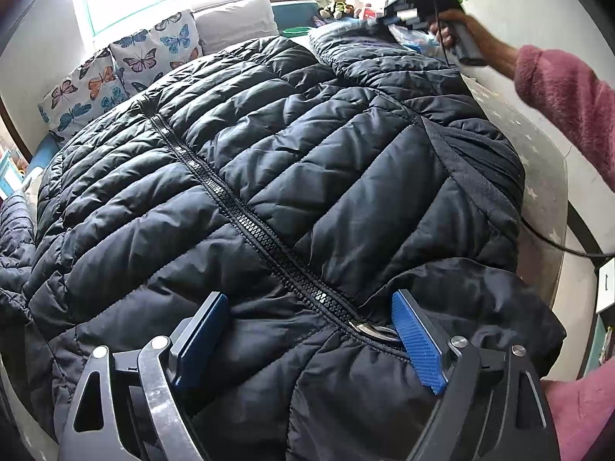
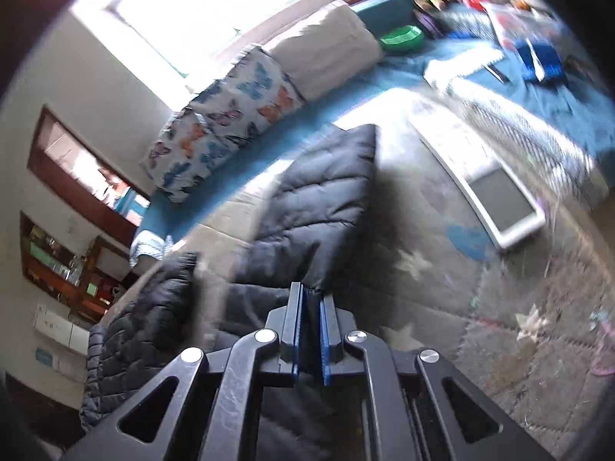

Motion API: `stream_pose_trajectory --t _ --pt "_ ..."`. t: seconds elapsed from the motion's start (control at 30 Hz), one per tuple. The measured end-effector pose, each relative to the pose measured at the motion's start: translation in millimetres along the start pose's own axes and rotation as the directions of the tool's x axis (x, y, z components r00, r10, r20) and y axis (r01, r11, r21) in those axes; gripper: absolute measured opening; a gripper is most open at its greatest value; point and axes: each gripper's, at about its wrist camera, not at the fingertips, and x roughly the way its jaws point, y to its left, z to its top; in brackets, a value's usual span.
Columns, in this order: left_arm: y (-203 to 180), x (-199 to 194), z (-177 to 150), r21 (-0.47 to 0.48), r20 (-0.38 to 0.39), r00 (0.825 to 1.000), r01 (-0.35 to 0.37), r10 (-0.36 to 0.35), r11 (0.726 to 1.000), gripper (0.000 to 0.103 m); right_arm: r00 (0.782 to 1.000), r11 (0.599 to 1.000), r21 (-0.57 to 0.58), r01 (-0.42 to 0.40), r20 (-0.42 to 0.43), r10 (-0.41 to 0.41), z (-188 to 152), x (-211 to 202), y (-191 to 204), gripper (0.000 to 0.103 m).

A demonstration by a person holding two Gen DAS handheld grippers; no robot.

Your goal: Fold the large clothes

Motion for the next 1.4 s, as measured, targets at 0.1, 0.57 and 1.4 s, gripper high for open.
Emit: stream_pose_trajectory --t 0.1,0.57,1.4 --pt "-0.2 -6.4 3.2 0.006 -0.004 1.000 -0.005 0.005 1.000 0.092 0.998 0.993 -0.117 -0.009 0.054 0.015 4.1 -31.7 44.4 0.009" --pt "71.3 -105.4 -24.8 -0.184 0.186 0.970 -0.122 0.157 0.975 0.092 0.991 0.717 -0.695 -0.056 0.049 0.125 -140.2 -118.9 256.4 0.009" --pt "120.2 -175.4 -50.9 -0.331 0.309 0.928 -0.098 0.206 0.939 0.102 0.973 0.705 -0.685 -0.184 -0.228 0.032 -289.8 -117.7 257.9 0.025"
